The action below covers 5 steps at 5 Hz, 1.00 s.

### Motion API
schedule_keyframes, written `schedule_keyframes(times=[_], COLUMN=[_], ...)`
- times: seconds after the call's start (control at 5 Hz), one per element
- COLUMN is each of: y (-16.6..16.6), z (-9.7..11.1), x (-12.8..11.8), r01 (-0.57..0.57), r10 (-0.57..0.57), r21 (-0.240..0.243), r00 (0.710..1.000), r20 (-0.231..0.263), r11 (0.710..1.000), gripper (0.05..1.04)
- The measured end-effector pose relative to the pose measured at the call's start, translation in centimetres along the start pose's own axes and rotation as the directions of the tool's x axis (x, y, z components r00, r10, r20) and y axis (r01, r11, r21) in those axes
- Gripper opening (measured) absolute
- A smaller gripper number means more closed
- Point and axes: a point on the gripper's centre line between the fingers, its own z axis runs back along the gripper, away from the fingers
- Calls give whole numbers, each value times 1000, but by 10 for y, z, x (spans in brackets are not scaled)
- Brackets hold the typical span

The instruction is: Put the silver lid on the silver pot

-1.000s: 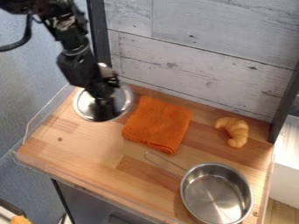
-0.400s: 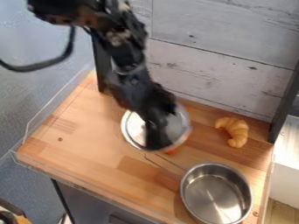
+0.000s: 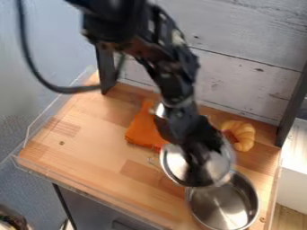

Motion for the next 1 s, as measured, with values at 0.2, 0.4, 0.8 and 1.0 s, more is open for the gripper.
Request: schedule_keyframes(times=[0.2, 0.4, 0.8, 1.0], y=[21, 33, 36, 37], z=[-17, -32, -42, -44], x=[-1, 0, -1, -2], r01=[65, 108, 128, 142], r10=[-66, -110, -128, -142], r21=[15, 20, 11, 6], r00=[997, 992, 988, 986], r20=[33, 63, 81, 87], r11=[998, 994, 992, 990], gripper=[278, 278, 278, 278])
